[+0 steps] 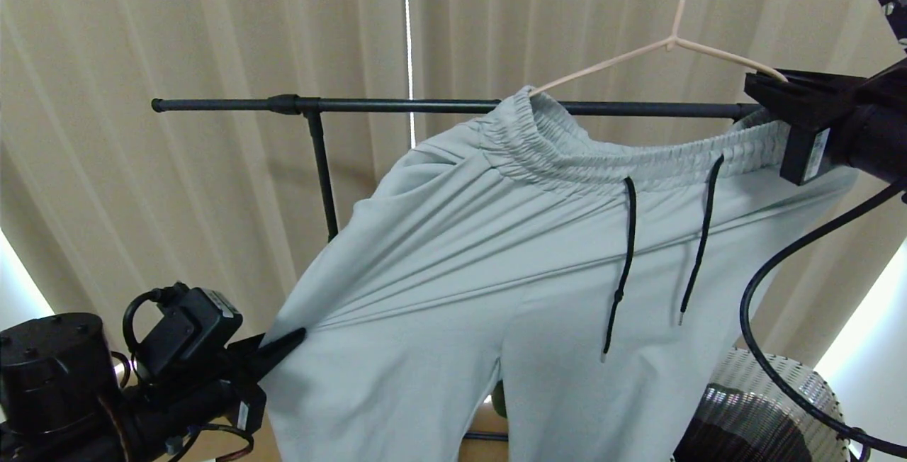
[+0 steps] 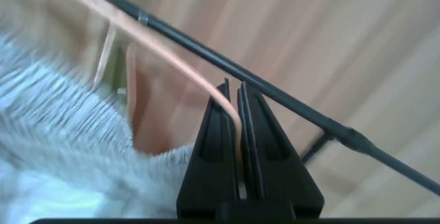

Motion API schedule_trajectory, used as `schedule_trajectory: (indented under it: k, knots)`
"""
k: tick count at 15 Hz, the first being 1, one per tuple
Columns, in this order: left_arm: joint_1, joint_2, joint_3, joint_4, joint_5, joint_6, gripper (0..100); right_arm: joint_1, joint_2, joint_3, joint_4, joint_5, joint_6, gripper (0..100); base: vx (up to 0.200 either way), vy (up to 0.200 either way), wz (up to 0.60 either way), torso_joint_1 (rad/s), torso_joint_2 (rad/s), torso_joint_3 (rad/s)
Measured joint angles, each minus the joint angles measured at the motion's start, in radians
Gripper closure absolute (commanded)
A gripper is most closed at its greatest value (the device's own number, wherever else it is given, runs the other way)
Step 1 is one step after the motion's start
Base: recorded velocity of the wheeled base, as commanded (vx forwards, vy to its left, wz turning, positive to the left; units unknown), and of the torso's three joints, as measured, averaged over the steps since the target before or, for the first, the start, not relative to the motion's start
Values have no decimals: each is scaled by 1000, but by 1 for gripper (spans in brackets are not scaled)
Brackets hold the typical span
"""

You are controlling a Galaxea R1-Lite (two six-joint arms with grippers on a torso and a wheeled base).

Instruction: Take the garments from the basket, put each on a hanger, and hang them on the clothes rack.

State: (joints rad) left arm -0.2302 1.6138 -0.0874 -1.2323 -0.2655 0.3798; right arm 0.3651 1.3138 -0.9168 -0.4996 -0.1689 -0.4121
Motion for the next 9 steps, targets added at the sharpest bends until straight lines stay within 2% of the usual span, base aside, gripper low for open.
schedule_trajectory:
  k: [2, 3, 7, 9]
  knots:
    - [6, 0, -4, 1, 1, 7, 100, 0, 0, 5, 1, 0, 0, 100, 0, 0, 0, 0, 0, 0]
    - [6, -1, -4, 1, 1, 7, 0, 1, 0, 10, 1, 0, 0, 100, 0, 0, 0, 0, 0, 0]
    - [3, -2, -13, -8, 7, -4, 0, 23, -2, 20, 9, -11, -1, 100, 0, 0, 0, 0, 0, 0]
    - [2, -4, -13, -62, 2, -23, 0, 26, -10, 34, 30, -25, -3, 100, 0, 0, 0, 0, 0, 0]
